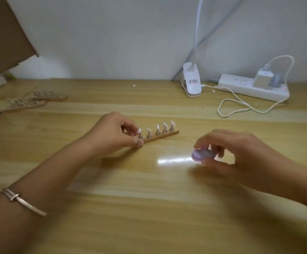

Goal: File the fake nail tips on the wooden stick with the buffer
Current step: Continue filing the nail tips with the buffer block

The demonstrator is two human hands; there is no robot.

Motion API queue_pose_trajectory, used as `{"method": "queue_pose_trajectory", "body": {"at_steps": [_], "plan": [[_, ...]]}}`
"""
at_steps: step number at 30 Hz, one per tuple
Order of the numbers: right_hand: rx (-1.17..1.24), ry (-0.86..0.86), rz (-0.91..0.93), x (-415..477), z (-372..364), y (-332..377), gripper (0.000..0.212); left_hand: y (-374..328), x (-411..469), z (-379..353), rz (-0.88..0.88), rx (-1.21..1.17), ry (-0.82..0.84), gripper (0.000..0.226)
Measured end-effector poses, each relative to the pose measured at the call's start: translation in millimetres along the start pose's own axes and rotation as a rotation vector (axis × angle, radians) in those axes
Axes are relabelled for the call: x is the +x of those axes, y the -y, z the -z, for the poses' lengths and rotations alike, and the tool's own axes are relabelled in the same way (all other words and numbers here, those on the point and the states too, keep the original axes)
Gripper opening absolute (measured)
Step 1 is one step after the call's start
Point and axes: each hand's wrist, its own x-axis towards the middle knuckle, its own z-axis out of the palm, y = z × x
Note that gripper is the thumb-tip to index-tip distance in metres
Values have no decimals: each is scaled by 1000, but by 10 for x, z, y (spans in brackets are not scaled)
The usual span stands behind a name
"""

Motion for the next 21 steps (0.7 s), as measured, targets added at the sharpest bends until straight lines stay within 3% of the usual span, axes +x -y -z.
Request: {"method": "queue_pose_trajectory", "body": {"at_steps": [5,13,21], "plan": [[84,-300,-158,-370,442,-93,18,-443,-50,-372,-99,-57,111,22],[94,-406,-264,-541,376,43,13,-921,-234,-856,-184,-70,138,22],[156,-614,-222,-641,-50,-24,14,-878,-257,-967,-125,-409,61,14]]}}
